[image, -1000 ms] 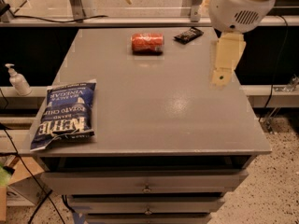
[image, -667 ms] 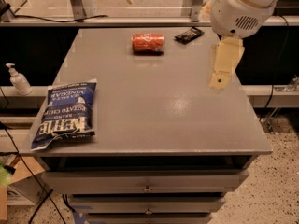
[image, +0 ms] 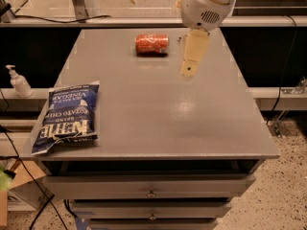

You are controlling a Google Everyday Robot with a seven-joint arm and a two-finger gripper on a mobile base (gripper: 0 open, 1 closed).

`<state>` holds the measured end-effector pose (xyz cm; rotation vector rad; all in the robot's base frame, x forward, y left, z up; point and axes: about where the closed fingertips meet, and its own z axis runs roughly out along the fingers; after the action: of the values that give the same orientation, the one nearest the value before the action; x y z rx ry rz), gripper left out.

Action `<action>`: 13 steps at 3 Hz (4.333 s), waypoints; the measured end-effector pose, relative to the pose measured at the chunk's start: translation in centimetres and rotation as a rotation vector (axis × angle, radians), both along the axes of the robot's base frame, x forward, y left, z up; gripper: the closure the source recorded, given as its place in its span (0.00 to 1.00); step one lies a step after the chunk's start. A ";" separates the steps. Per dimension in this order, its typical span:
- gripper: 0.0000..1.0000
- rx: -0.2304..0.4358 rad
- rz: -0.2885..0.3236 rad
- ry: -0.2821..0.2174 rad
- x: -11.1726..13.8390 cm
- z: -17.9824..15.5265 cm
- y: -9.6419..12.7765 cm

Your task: Place coke can upright

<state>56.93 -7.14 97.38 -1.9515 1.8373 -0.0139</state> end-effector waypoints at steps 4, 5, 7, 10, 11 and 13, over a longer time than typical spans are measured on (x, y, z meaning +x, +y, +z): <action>0.00 -0.002 0.052 0.016 6.5 -3.4 6.1; 0.00 -0.030 0.089 0.026 9.3 -4.7 7.6; 0.00 -0.028 0.046 0.006 16.5 -5.6 6.6; 0.00 -0.047 -0.103 0.000 19.1 -10.8 7.1; 0.00 -0.059 -0.144 0.010 20.4 -12.5 6.6; 0.18 -0.060 -0.077 0.085 21.3 -15.0 7.5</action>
Offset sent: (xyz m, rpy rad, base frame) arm 0.0340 0.0288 -0.0054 0.0169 -0.0107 0.0406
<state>78.26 0.38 82.39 -1.9475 1.9880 -0.0098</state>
